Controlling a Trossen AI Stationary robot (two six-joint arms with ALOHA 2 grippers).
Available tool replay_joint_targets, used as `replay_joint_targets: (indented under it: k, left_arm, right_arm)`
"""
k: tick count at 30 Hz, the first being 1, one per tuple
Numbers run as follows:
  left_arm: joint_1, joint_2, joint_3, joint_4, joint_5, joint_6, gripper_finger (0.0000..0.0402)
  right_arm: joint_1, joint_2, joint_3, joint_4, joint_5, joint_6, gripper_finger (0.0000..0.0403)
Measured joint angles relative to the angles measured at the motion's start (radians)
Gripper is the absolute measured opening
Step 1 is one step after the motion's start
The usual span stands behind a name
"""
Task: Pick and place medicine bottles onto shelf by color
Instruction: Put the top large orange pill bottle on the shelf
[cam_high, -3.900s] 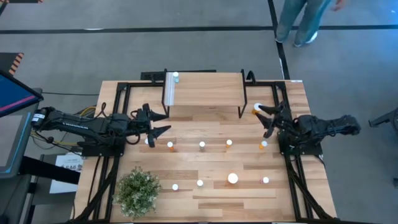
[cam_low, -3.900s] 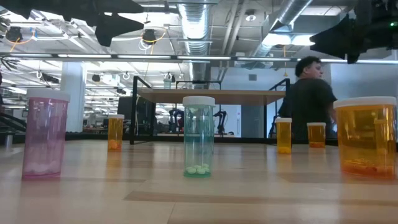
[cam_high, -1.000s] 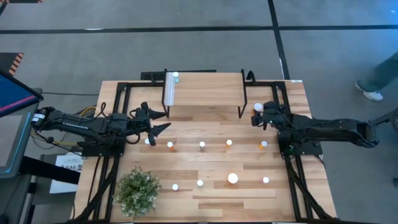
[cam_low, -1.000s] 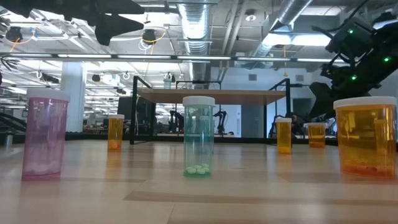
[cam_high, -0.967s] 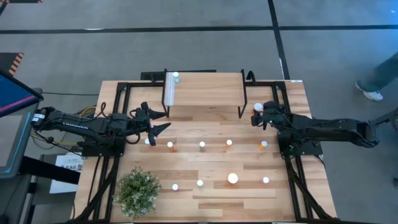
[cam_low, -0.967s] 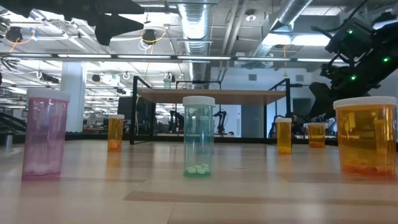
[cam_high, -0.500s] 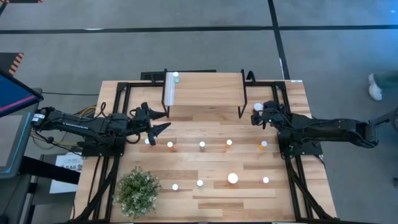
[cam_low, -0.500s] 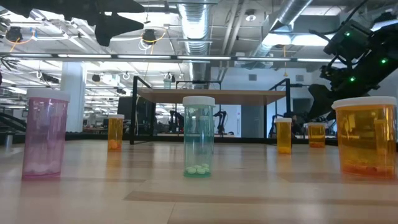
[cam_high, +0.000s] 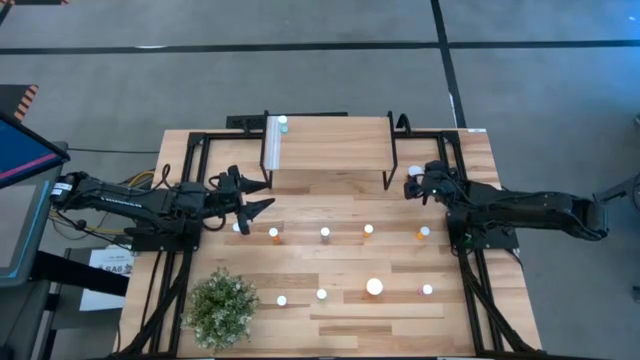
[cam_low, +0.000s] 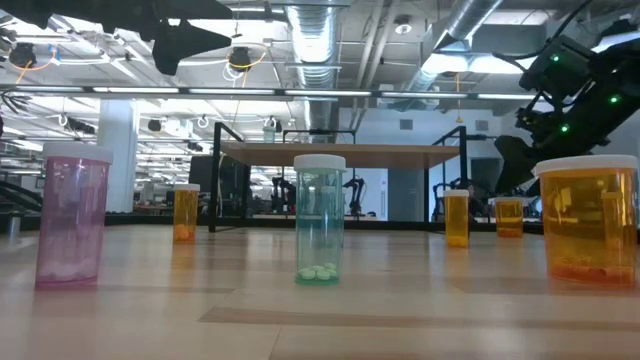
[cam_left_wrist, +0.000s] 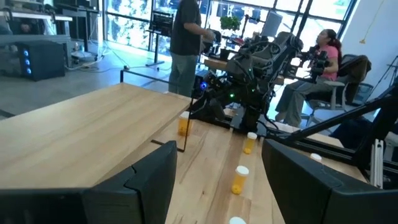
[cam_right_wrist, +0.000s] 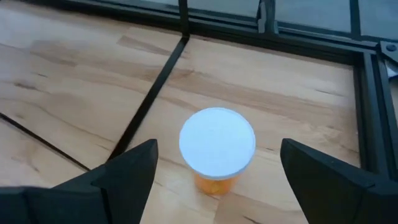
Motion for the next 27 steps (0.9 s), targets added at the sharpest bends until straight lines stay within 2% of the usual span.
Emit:
replay_joint_targets:
  k: [7,16,27]
  left_arm:
    - [0.0,0.0,0.0,0.0,0.0,0.003,0.0224]
    - [0.0,0.0,0.0,-0.001,0.0,0.014,0.0224]
    - [0.0,0.0,0.0,-0.001,0.0,0.022,0.0224]
  right_arm:
    - [0.0,0.095,0.0,0.072,0.0,-0.069,0.0358]
    - [-0.044,0.197,0.0,0.122,0.0,-0.064,0.0354]
    - [-0.05,0.234,0.0,0.152,-0.008,-0.064,0.0276]
